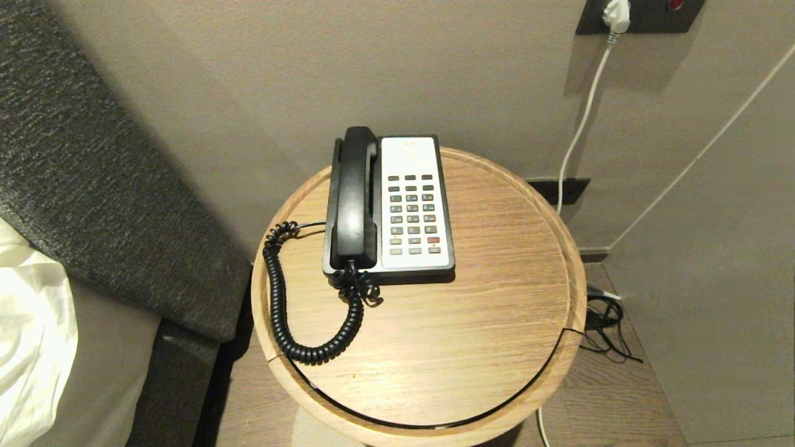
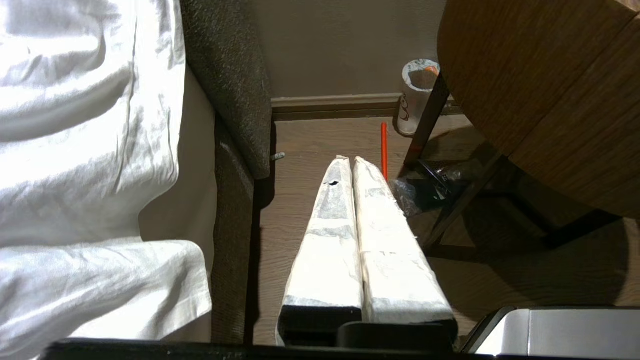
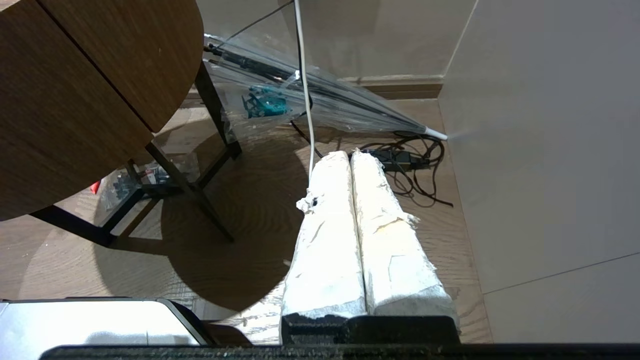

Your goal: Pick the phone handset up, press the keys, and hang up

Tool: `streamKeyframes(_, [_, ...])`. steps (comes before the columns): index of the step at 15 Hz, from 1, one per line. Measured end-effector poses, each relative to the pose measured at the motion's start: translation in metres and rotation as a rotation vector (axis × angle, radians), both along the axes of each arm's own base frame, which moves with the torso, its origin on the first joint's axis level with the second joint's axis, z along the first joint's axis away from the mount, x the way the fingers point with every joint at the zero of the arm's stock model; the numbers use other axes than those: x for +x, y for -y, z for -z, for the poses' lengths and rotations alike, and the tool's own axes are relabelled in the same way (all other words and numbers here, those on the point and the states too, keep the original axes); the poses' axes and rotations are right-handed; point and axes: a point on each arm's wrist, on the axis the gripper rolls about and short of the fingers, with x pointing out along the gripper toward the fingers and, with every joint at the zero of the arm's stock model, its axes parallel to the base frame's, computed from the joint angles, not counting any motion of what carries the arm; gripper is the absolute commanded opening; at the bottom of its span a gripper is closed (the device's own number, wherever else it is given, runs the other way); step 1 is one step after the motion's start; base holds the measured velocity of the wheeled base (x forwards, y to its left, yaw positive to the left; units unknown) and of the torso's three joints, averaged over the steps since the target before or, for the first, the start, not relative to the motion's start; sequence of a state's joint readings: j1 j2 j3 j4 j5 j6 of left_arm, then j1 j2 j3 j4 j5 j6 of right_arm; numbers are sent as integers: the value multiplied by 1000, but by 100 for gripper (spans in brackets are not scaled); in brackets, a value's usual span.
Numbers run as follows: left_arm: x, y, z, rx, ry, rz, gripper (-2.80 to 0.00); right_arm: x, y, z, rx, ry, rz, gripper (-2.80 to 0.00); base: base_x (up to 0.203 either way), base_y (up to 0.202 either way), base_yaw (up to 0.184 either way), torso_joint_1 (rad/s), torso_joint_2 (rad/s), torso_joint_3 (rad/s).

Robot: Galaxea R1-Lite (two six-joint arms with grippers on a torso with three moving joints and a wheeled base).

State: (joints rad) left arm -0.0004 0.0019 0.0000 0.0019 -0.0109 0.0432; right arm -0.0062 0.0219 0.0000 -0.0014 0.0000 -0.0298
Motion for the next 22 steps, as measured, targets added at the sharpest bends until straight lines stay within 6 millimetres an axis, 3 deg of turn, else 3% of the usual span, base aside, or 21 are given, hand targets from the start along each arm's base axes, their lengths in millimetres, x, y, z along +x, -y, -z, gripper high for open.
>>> streamKeyframes(12, [0, 0, 0, -13, 3, -3, -280, 0, 0, 0, 0, 0, 0, -280, 0, 0, 0, 0, 0, 3])
streamKeyframes(22, [0, 0, 0, -38, 3, -6, -280, 0, 0, 0, 0, -1, 0, -280, 0, 0, 0, 4, 1, 195])
